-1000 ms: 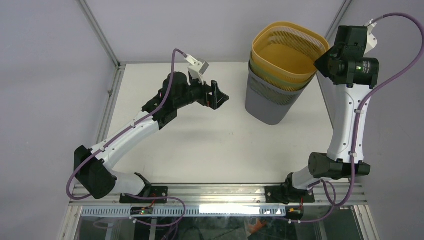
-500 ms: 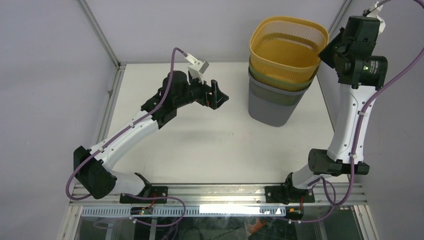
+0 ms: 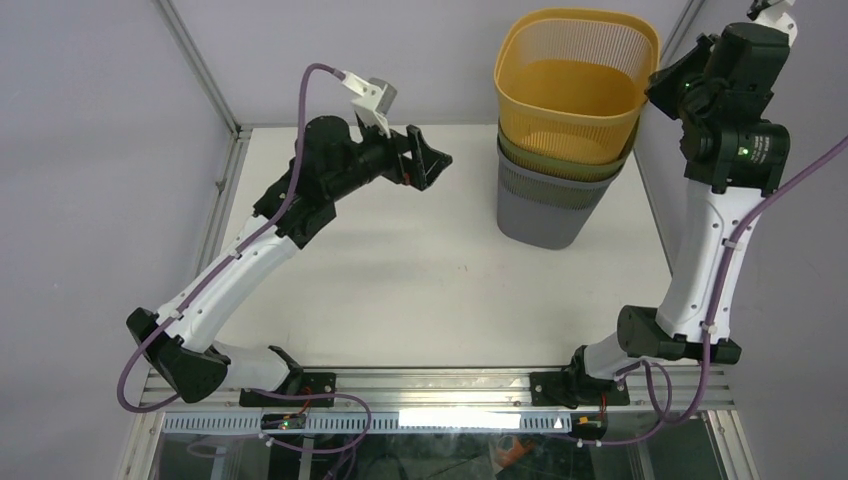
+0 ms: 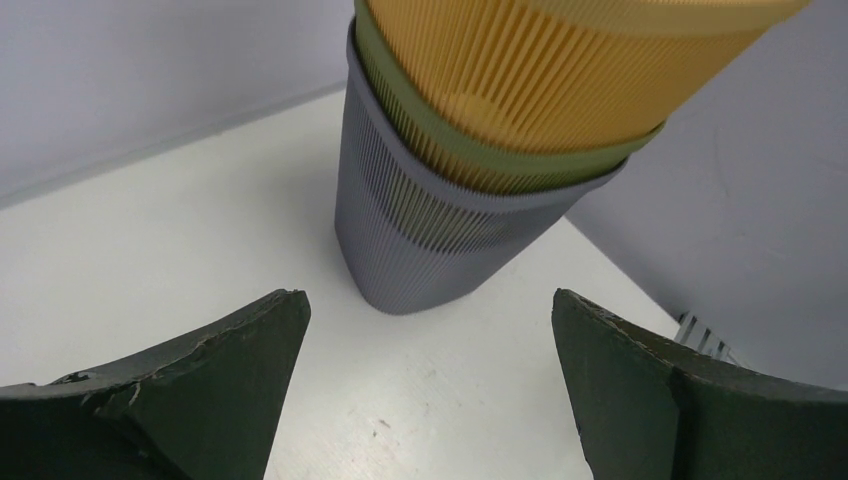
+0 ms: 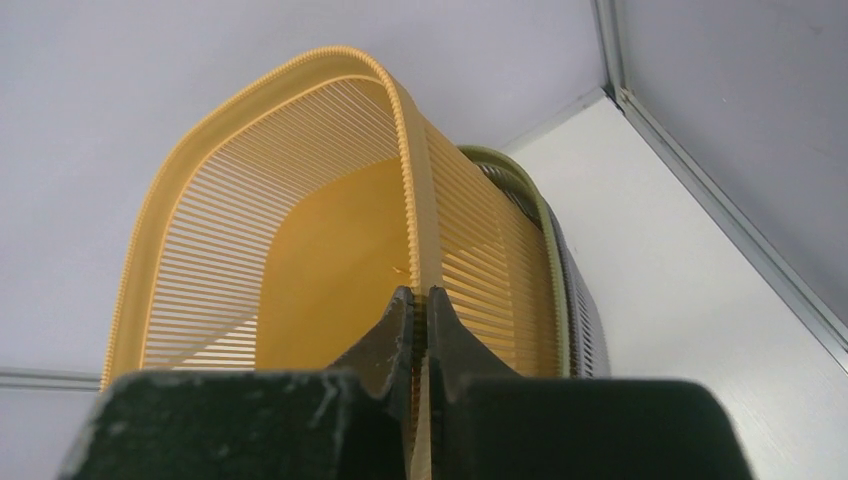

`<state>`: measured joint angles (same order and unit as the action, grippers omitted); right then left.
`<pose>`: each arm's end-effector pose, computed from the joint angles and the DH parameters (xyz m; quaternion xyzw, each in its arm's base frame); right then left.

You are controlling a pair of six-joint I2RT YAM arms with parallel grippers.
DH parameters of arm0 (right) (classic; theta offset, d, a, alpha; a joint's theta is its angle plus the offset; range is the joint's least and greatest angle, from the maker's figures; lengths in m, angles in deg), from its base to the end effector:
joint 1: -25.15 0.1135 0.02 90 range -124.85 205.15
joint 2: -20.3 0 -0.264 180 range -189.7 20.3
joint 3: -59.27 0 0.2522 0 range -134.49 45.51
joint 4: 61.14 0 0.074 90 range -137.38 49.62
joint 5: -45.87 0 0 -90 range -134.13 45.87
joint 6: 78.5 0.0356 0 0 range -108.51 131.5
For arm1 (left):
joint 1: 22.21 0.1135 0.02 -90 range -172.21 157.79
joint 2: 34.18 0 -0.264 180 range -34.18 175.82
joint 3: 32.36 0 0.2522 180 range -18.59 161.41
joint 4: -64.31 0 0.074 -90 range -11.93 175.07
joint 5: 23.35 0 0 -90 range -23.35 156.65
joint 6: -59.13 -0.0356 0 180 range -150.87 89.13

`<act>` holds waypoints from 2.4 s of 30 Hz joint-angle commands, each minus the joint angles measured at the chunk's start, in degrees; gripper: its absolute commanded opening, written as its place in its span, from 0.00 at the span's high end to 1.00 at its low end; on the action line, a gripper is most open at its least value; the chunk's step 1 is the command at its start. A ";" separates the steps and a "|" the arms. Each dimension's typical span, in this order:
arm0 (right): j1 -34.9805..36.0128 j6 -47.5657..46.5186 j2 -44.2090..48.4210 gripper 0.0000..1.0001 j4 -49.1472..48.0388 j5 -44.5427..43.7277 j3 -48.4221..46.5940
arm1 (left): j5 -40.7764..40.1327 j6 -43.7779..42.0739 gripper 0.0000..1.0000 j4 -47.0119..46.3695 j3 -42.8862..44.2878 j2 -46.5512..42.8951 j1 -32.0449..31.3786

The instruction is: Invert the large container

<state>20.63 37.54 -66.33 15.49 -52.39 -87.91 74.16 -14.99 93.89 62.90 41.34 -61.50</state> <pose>0.2323 -0.0235 0.5664 0.2518 0.7574 0.0554 0.5999 0.2285 -0.1930 0.4356 0.1962 0.7391 -0.3419 0.5462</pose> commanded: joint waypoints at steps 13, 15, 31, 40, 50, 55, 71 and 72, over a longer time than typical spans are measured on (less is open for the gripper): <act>0.39 4.76 9.31 1.00 -20.90 11.06 -2.26 | 10.96 -18.73 0.01 -15.71 18.35 -2.52 -0.06; 0.39 4.57 9.86 1.00 -21.38 12.12 -1.54 | 13.31 -20.98 0.01 -17.88 18.83 -2.05 -0.20; 0.39 0.49 10.16 1.00 -15.95 11.21 2.15 | 3.14 -7.48 0.01 -12.48 22.18 5.15 -0.39; 0.23 -6.08 0.08 0.26 5.21 -3.37 -1.00 | -3.22 -0.31 0.01 -7.31 12.56 4.54 -0.35; -5.00 -5.96 -7.71 0.34 11.92 -1.38 -1.39 | -1.37 0.84 0.01 -5.69 6.75 3.87 -0.39; -5.86 -6.08 -9.10 0.49 12.11 2.25 -1.20 | -0.35 0.94 0.01 -5.69 5.92 4.37 -0.37; -2.04 -9.51 -11.36 0.84 14.08 -0.75 -3.76 | 0.91 1.41 0.01 -5.71 5.24 5.42 -0.29; -1.84 -9.48 -11.45 0.88 13.91 -0.74 -3.84 | 0.93 1.43 0.01 -5.73 5.25 5.42 -0.33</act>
<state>17.66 29.63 -77.39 29.46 -52.47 -89.31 73.33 -14.71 90.13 67.93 47.25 -61.58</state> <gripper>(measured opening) 0.178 0.987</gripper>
